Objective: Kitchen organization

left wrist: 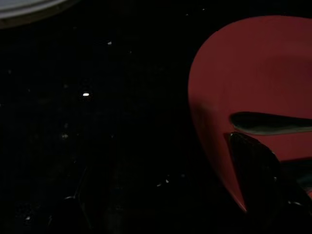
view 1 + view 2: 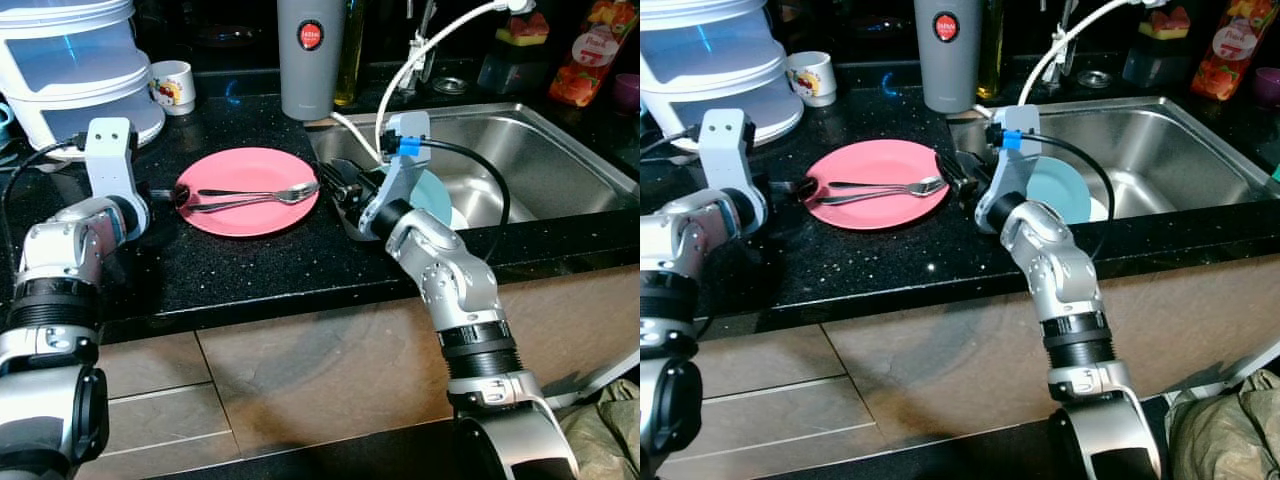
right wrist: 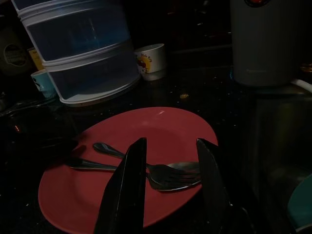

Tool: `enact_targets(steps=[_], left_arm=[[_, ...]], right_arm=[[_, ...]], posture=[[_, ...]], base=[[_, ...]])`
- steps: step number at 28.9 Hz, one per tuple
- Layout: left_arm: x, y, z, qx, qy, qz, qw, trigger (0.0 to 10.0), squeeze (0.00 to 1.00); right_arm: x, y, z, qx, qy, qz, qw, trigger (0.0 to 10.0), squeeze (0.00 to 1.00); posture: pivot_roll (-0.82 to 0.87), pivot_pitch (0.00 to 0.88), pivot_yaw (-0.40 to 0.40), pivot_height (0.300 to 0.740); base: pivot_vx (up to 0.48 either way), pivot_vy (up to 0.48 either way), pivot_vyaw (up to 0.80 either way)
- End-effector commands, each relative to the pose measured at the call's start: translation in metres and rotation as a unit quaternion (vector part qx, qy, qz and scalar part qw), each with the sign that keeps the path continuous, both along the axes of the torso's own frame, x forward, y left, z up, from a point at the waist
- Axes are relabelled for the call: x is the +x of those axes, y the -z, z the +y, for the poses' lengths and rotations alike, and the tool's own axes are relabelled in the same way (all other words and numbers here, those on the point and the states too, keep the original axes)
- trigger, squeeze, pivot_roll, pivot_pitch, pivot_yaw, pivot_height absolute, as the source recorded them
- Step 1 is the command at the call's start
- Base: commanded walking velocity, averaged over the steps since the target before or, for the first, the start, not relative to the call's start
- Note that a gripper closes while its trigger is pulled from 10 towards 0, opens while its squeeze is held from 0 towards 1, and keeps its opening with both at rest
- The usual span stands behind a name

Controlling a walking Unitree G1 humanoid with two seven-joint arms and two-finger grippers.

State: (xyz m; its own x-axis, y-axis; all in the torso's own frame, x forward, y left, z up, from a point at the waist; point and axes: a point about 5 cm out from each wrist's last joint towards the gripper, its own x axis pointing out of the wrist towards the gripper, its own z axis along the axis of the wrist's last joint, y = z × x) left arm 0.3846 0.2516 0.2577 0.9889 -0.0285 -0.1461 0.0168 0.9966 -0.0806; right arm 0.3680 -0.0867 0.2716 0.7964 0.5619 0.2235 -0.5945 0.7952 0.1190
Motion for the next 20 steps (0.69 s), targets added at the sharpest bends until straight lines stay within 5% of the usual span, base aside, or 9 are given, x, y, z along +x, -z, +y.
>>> enact_targets(steps=[1, 2, 3, 4, 5, 17, 18, 19, 20], left_arm=[[-0.001, 0.009, -0.001, -0.032, -0.001, 0.013, 0.999, 10.0, 0.97], [-0.001, 0.009, -0.001, -0.032, -0.001, 0.013, 0.999, 10.0, 0.97], [-0.001, 0.01, -0.003, -0.048, 0.007, 0.015, 0.999, 10.0, 0.33], [-0.001, 0.01, -0.003, -0.048, 0.007, 0.015, 0.999, 10.0, 0.33], [0.0, 0.012, -0.008, -0.063, 0.021, 0.025, 0.997, 10.0, 0.0], [0.005, 0.008, -0.028, -0.139, 0.054, 0.042, 0.988, 10.0, 0.0], [0.006, 0.007, -0.028, -0.14, 0.052, 0.038, 0.988, 8.9, 0.0], [0.006, 0.007, -0.028, -0.14, 0.052, 0.038, 0.988, 8.9, 0.0], [0.006, 0.006, -0.028, -0.14, 0.049, 0.034, 0.988, 4.5, 0.0]], right_arm=[[0.0, 0.0, -0.001, -0.003, 0.001, -0.001, 1.0, 10.0, 0.0], [0.0, 0.0, -0.001, -0.003, 0.001, -0.001, 1.0, 10.0, 0.0], [0.0, 0.0, -0.001, -0.003, 0.001, -0.001, 1.0, 10.0, 0.0], [0.0, 0.0, -0.001, -0.003, 0.001, -0.001, 1.0, 10.0, 0.0], [0.0, 0.0, -0.001, -0.004, 0.001, -0.001, 1.0, 10.0, 0.0], [-0.001, 0.0, 0.0, -0.004, 0.0, -0.003, 1.0, 10.0, 0.0], [-0.001, 0.0, 0.0, -0.004, 0.001, -0.003, 1.0, 10.0, 0.0], [-0.001, 0.0, 0.0, -0.004, 0.001, -0.003, 1.0, 10.0, 0.0], [-0.001, 0.0, 0.0, -0.004, 0.001, -0.003, 1.0, 10.0, 0.0]], posture=[[0.09, 0.124, -0.006, 0.74], [0.09, 0.124, -0.006, 0.74], [0.09, 0.124, -0.006, 0.74], [0.09, 0.124, -0.006, 0.74], [0.08, 0.123, -0.006, 0.74], [0.08, 0.107, -0.002, 0.74], [0.08, 0.108, -0.002, 0.74], [0.08, 0.108, -0.002, 0.74], [0.08, 0.108, -0.001, 0.74]], base=[[0.0, 0.0, 0.0], [0.0, 0.0, 0.0], [0.0, 0.0, 0.0], [0.0, 0.0, 0.0], [0.0, 0.0, 0.0], [0.0, 0.0, 0.0], [0.0, 0.0, 0.0], [0.0, 0.0, 0.0], [0.0, 0.0, 0.0]])
